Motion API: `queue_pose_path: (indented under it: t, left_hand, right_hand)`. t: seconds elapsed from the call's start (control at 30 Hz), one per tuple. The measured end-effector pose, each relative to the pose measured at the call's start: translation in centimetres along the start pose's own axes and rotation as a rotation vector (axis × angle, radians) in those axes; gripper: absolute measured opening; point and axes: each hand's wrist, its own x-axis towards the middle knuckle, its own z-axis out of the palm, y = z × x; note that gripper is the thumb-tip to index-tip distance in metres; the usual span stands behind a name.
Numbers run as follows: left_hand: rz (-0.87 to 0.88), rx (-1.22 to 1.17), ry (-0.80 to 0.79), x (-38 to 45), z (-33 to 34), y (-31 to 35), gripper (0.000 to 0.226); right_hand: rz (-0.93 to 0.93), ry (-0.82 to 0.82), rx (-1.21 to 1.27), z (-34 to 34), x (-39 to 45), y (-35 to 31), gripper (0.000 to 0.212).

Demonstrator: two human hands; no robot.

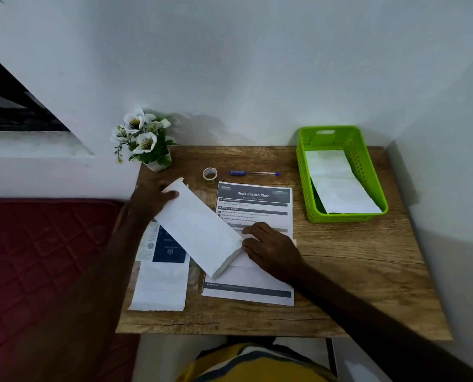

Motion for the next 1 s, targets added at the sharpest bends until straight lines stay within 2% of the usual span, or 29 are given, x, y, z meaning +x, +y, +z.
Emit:
queue_pose_path:
  t: [0.13,0.33,0.43,0.67,0.77,0.87,1.0]
  left_hand:
    - [0.105,0.108,0.217,-0.1,3.3,-1.3,0.045]
    - [0.266,0.296,0.484,-1.6,5.2,-1.5,0.036]
    - [0.374,0.259,0.548,-3.8,5.7,-0.4,0.036]
    - [0.586,0.076,0.419,-14.4,9.7,1.9,0.039]
    - [0.565,0.097,0.304,-16.8,11.3,1.4,0.05]
    - [0.53,0.145,0.211,-17.8,12.5,1.2,0.063]
    - [0.507,0.225,0.14,-18.0,13.1,0.9,0.069]
  right_hand:
    - [-0.024,-0.022,-0.049,1.0,-0.7,0.1,0.015]
    - [-0.066,-0.003,-0.086,1.4,-1.5,0.1,0.012]
    - [-0.059,0.048,-0.097,1.8,-2.0,0.0,0.011]
    - [-0.002,0.103,-0.196,2.2,-2.2,-0.3,0.012]
    - [0.025,0.094,-0.223,2.1,-2.3,-0.4,0.019]
    - [0.059,0.106,-0.213,2.0,-2.0,-0.6,0.017]
    - [0.12,0.083,-0.209,1.9,-1.9,-1.1,0.025]
